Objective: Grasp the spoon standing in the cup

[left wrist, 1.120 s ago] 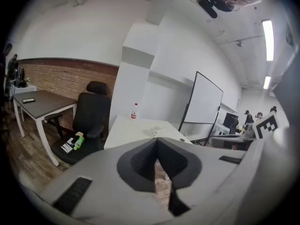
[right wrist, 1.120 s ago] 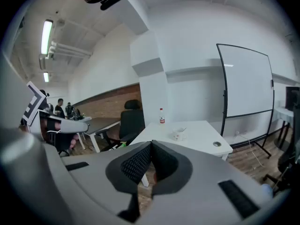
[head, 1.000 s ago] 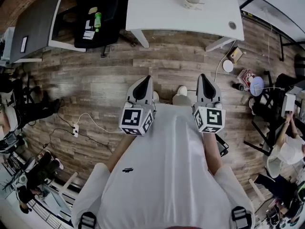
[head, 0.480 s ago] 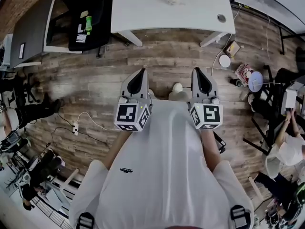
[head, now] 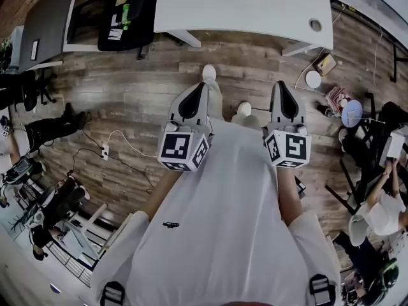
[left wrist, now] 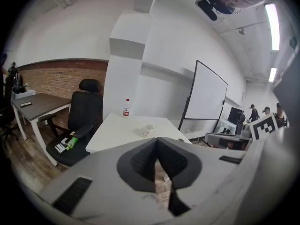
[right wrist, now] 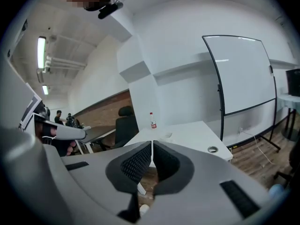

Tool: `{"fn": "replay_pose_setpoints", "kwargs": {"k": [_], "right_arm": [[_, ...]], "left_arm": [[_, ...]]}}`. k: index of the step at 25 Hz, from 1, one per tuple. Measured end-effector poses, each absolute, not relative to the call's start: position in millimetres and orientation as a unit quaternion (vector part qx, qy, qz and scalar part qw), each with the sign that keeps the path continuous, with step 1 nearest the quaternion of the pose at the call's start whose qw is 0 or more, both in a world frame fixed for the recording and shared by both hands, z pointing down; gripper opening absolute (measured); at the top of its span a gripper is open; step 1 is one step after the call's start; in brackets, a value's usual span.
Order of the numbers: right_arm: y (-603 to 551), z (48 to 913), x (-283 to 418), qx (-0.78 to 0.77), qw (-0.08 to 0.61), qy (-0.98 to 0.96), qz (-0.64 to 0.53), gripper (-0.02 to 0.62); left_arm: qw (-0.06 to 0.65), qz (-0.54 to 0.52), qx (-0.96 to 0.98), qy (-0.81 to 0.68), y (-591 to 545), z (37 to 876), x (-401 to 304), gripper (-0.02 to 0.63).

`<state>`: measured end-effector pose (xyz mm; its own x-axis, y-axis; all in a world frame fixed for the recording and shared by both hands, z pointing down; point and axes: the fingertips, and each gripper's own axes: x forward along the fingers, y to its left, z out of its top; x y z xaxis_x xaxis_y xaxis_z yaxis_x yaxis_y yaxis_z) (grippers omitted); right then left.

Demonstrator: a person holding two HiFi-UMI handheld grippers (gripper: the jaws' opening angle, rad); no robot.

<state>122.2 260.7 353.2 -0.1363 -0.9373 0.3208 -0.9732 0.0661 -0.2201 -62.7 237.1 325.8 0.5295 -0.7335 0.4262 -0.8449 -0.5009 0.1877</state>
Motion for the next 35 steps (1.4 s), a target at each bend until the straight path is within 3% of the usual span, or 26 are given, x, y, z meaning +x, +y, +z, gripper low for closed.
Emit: {"fn": "replay_pose_setpoints", "kwargs": {"k": [6,18,20,23,35], "right_arm": [[187,360,103,0.658,0.103,-0.729,0.162,0.005],[32,367,97,0.69,0.126,-0.69,0.18,0.008],[17,370,102,0.682,0.134,-0.694,0.189,0.013],[-1,380,112,0.666,0.146,-0.706,0.189,0.078],[-54,429,146,0.59,0.205,-0.761,0.173,0.078]], "left_arm": [[0.217,0.14,0.858,-0.445,157,343,-63,-0.005],[0.201,0.13,0.885,-0.399,-30,325,-87,-0.005],[0.208,0.135,0.883,-0.398,-39,327,-83,-0.005],[0.21,0.149,0.881,-0.398,-45,332,-73,-0.005],[0.242,0.187,0.85,-0.429,-65,374,-29,-0.005]]}}
